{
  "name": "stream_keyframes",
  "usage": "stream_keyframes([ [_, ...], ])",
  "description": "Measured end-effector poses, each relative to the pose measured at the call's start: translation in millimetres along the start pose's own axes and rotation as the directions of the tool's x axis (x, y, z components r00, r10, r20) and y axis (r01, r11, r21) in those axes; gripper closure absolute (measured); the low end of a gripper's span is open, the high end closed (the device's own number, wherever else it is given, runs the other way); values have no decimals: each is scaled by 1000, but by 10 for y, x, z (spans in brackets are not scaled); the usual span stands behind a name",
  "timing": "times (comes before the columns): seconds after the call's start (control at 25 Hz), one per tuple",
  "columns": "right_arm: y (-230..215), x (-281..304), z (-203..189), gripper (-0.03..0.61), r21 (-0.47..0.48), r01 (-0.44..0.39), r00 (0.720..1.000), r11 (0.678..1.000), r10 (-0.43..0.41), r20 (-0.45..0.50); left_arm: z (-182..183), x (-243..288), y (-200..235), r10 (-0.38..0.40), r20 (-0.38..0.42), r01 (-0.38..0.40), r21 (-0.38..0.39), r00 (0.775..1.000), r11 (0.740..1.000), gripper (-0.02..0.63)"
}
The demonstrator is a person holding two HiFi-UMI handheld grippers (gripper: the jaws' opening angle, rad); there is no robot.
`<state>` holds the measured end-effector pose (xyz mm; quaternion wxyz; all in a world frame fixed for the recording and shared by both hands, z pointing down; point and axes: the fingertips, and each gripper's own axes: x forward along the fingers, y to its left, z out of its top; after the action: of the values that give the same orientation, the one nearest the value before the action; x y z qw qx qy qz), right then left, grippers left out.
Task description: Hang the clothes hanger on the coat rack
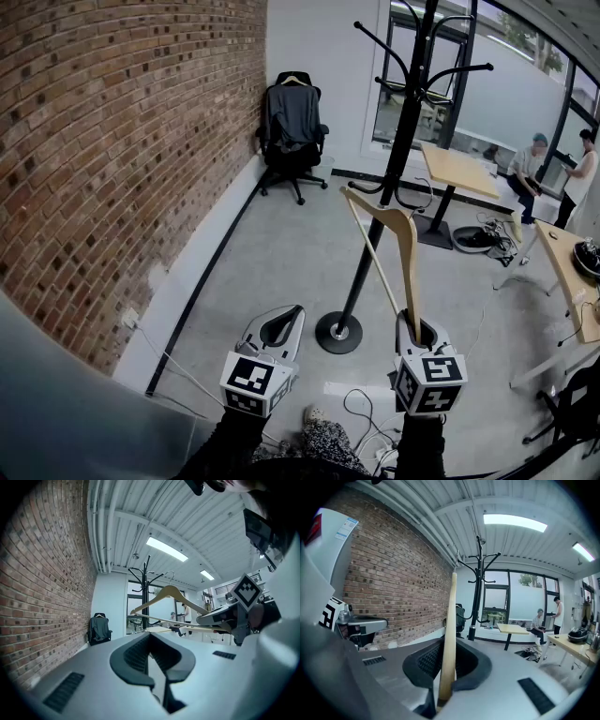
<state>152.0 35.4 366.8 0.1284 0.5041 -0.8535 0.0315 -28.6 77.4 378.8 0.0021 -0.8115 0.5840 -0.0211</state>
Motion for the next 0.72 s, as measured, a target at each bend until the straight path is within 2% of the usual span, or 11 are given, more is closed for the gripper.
stream_keyframes([
  [0.72,-656,1388,487,545,-8,-2,1000,1000,2,19,39,1247,707,54,-19,-54,1,998,999,606],
])
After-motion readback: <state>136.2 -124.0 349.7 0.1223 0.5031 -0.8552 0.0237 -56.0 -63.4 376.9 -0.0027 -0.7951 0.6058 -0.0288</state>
